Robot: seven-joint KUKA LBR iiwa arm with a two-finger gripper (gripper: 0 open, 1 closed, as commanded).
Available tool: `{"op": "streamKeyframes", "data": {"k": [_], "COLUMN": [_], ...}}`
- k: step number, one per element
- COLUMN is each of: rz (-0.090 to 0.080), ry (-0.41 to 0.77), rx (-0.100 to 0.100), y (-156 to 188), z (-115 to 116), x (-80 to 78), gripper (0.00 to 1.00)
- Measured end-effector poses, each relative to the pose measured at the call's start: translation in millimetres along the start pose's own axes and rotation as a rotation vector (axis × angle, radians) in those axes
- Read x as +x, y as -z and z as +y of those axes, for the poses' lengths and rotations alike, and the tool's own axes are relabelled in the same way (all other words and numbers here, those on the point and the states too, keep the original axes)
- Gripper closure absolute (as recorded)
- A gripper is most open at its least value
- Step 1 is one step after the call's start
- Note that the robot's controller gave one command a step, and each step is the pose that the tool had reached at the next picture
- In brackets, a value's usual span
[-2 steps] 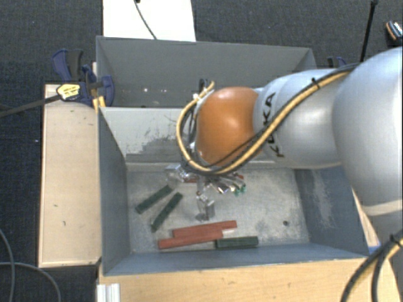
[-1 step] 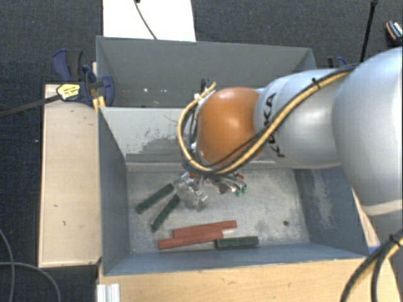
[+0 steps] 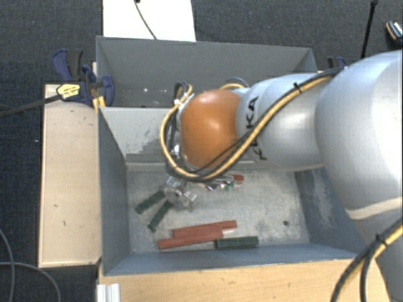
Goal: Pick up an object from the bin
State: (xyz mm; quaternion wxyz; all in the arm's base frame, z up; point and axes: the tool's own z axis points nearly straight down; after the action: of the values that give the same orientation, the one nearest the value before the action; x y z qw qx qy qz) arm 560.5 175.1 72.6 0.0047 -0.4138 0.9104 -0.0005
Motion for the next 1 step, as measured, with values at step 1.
{"op": "streamKeyframes", "data": {"k": [1], "rz": [0.003], "ry": [-0.004], "rx": [-0.004], "y": [-1.6], "z": [1.5], "x": [0.7], "gripper": [0.00]}}
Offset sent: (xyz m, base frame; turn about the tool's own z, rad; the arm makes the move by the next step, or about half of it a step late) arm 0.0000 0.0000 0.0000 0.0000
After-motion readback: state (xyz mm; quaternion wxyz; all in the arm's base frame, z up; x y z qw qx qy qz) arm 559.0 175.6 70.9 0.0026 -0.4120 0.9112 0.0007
